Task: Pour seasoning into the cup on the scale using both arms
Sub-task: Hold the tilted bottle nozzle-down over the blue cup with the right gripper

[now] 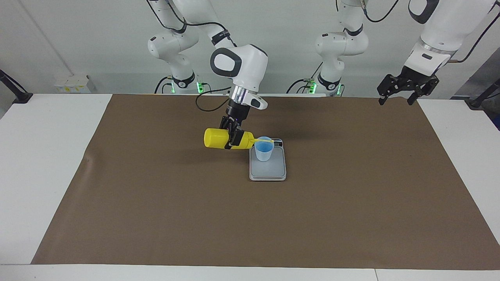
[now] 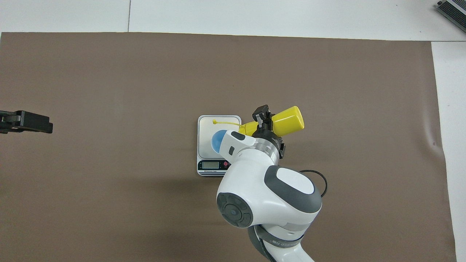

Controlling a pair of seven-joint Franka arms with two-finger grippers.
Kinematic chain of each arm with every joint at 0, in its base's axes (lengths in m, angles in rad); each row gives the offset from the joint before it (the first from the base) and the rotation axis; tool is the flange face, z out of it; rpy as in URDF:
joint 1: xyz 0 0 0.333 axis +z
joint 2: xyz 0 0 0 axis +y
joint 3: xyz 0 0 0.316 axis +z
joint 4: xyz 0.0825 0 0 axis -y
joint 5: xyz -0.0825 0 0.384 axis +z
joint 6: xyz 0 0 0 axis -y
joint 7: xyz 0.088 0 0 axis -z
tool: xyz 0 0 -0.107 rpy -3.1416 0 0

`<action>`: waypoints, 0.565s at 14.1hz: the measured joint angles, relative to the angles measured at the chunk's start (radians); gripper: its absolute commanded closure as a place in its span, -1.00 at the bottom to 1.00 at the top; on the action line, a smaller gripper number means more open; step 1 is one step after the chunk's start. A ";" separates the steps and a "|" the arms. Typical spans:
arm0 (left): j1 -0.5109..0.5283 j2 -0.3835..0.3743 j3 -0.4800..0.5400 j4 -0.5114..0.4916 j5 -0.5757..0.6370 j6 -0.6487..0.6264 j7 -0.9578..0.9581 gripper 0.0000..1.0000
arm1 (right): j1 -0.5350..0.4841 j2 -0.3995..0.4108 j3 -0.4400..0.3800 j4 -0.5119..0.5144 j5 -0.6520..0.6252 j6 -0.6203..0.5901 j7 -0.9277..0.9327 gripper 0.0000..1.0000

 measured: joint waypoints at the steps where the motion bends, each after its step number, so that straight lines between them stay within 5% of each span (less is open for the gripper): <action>1: 0.000 0.000 0.000 0.000 0.000 0.000 0.000 -1.00 | 0.003 0.003 0.000 0.006 -0.016 -0.009 0.000 1.00; 8: 0.000 0.000 0.000 0.000 0.000 0.000 0.000 -1.00 | 0.057 0.064 0.001 0.057 -0.121 -0.090 0.000 1.00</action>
